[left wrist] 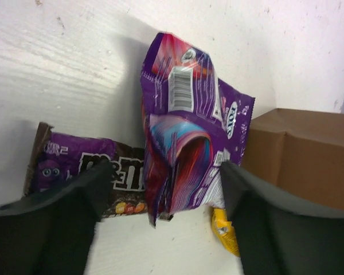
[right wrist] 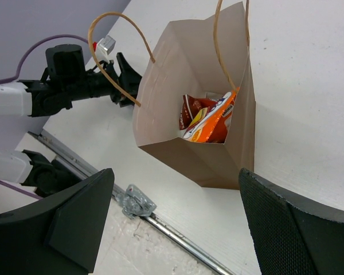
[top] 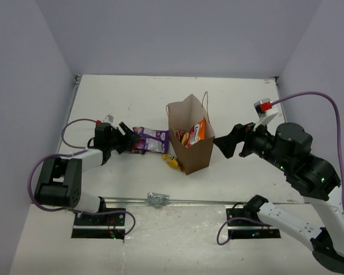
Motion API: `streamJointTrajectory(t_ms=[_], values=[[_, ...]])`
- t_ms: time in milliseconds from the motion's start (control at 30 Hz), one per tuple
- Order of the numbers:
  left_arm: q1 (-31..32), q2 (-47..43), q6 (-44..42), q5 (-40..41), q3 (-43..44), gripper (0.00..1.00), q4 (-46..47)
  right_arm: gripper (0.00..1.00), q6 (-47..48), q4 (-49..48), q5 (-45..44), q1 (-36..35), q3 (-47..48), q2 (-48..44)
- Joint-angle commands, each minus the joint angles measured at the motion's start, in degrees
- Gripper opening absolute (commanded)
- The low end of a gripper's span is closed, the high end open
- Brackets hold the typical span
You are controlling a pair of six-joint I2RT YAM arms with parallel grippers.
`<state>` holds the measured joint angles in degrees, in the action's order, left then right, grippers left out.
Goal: Place the snacks into the paper bag
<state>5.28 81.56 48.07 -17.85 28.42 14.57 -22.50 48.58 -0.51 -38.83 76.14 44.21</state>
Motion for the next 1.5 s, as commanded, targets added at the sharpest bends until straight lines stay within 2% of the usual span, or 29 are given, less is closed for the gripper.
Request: streamJointTrajectory(t_ms=[0,33,67,100,200,300,433,533,667,767,833,900,1133,1167,1267,1300,1467], values=[[1.05,3.95,1.41,-3.06,3.03,0.69,5.73,0.92,-0.44,-1.73,-0.63,0.24,0.68,-0.26],[1.83,5.35,1.5,-3.68,3.91,0.27,6.61,0.92,-0.35,-1.73,-0.63,0.24,0.68,-0.26],[2.1,5.71,1.93,-4.3,4.18,0.03,7.22,0.92,-0.44,-1.64,-0.63,0.33,0.85,-0.17],[2.28,5.54,2.2,-4.04,4.27,0.0,7.14,0.93,-0.35,-1.73,-0.63,0.33,0.77,-0.17],[2.46,0.2,1.06,-0.45,4.01,0.0,3.99,0.93,-0.44,-1.64,-0.54,0.33,0.85,-0.17],[2.46,-12.95,-1.92,3.25,5.41,0.0,-1.46,0.93,-0.26,-1.64,-0.63,0.42,0.94,-0.08],[2.46,-23.27,-5.96,-1.55,11.81,0.0,-6.3,0.93,-0.17,-1.64,-0.54,0.51,1.38,0.35],[2.46,-29.34,-9.12,-8.14,17.79,0.0,-4.65,0.93,-0.26,-1.64,-0.37,0.51,1.47,0.53],[2.46,-35.85,-13.35,-10.98,20.53,0.0,5.87,0.93,-0.26,-1.64,-0.28,0.6,1.56,0.44],[2.46,-33.06,-13.19,-15.36,25.78,0.0,10.2,0.93,0.18,-1.64,-0.8,0.51,1.99,0.79],[2.46,-26.91,-10.22,-20.18,33.66,0.0,10.31,0.93,0.44,-1.21,-1.33,0.68,3.13,1.14],[2.54,-22.78,-7.13,-20.39,37.56,0.0,10.66,0.93,0.44,-1.03,-0.98,0.77,3.66,1.23],[5.96,-18.72,-2.55,-9.95,48.82,0.0,1.01,0.93,0.18,-1.03,-1.24,0.86,3.4,0.88],[7.02,-18.28,-3.07,-8.19,51.35,0.0,-3.36,0.93,0.09,-1.03,-1.33,0.86,3.4,0.8],[14.56,-17.23,-6.76,2.09,55.32,0.0,-12.01,0.93,-0.09,-1.03,-1.51,0.86,3.67,0.71],[18.15,-16.88,-7.03,3.51,56.29,0.0,-12.54,0.93,-0.17,-1.03,-1.68,0.86,3.67,0.71],[27.58,-14.41,-7.47,9.75,58.5,0.0,-16.65,0.93,-0.44,-1.03,-1.51,0.95,3.75,0.62]])
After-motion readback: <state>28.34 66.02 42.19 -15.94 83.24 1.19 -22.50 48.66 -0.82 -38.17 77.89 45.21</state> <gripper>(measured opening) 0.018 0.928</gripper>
